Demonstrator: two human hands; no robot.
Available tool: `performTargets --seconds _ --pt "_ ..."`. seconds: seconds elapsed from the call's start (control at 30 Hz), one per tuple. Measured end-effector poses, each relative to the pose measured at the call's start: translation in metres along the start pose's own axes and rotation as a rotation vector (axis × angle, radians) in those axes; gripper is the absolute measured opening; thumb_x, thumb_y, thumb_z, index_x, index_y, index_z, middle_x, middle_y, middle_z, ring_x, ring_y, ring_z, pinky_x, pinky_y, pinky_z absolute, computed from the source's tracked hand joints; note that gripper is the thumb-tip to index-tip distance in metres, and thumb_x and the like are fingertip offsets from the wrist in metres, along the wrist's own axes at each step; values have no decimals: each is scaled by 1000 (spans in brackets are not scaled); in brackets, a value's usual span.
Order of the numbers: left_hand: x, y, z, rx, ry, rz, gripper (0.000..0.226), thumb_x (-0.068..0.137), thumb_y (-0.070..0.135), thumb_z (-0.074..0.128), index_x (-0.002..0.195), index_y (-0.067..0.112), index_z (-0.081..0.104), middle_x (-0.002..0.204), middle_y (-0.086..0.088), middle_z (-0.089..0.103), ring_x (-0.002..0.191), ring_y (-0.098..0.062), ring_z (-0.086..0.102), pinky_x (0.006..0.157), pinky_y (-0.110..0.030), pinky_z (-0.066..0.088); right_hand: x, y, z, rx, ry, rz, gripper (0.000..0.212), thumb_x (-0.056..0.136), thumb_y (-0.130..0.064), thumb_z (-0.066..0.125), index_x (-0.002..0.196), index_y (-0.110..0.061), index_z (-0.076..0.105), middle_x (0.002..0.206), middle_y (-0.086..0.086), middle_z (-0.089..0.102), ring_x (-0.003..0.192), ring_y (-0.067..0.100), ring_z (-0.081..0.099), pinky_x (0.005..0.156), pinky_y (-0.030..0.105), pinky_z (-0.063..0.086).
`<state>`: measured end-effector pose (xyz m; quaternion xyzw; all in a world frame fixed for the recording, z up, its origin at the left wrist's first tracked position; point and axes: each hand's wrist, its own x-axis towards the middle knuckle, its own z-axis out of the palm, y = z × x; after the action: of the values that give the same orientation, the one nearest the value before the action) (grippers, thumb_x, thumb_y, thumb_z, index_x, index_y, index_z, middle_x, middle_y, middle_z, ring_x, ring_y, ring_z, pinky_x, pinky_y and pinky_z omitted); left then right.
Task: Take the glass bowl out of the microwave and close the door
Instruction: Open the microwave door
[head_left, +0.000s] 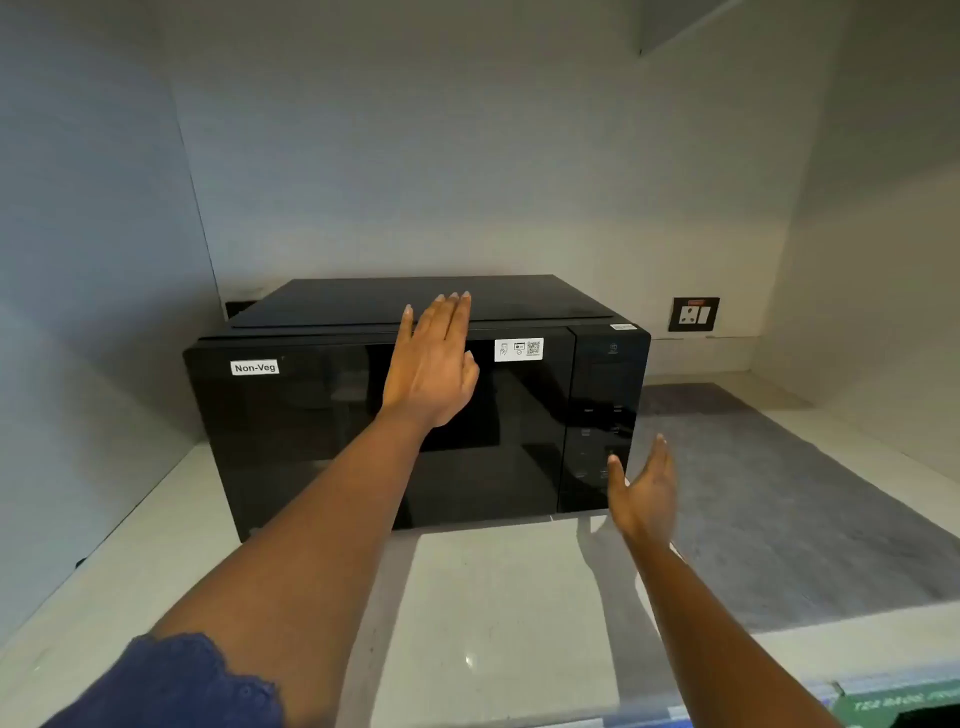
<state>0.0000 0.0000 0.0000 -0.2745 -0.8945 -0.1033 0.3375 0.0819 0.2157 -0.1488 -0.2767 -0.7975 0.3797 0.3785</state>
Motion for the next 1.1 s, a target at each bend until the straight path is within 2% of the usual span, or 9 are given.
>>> performTargets --seconds 0.13,0.27,0.4,0.63,0.77,1.1 --pt "8 3 7 0 -71 41 61 94 29 34 147 11 12 156 -8 21 145 -20 15 120 -45 9 -6 16 13 20 -143 163 76 84 -33 59 142 -11 16 152 16 23 139 38 23 109 51 28" --pt "12 2 18 -4 -77 52 61 94 30 34 147 11 12 157 -9 20 145 -20 14 120 -44 10 -7 28 26 3 -215 199 88 77 -29 68 143 -11 14 153 15 21 139 38 23 109 50 29" --pt "15 -1 27 18 -51 69 59 94 31 35 146 11 17 154 -9 27 144 -20 20 120 -42 11 -6 37 38 35 -254 222 92 73 -26 73 143 -13 15 152 14 23 138 37 25 109 49 29" --pt "11 -1 39 8 15 42 53 94 38 35 140 13 34 147 -5 41 137 -19 34 116 -38 18 -8 42 56 119 -185 251 90 71 -22 74 141 -13 18 150 14 30 136 38 30 109 47 29" --pt "11 -1 44 14 47 40 58 92 47 37 139 14 35 146 -5 43 136 -19 36 114 -38 21 -7 44 64 178 -121 276 84 72 -21 73 139 -12 24 147 15 35 134 38 34 108 46 31" --pt "13 1 50 81 84 20 75 81 62 46 137 13 37 142 -5 46 133 -20 38 111 -39 25 -11 53 75 208 -65 315 87 69 -30 75 138 -20 23 148 10 34 133 38 36 104 49 35"
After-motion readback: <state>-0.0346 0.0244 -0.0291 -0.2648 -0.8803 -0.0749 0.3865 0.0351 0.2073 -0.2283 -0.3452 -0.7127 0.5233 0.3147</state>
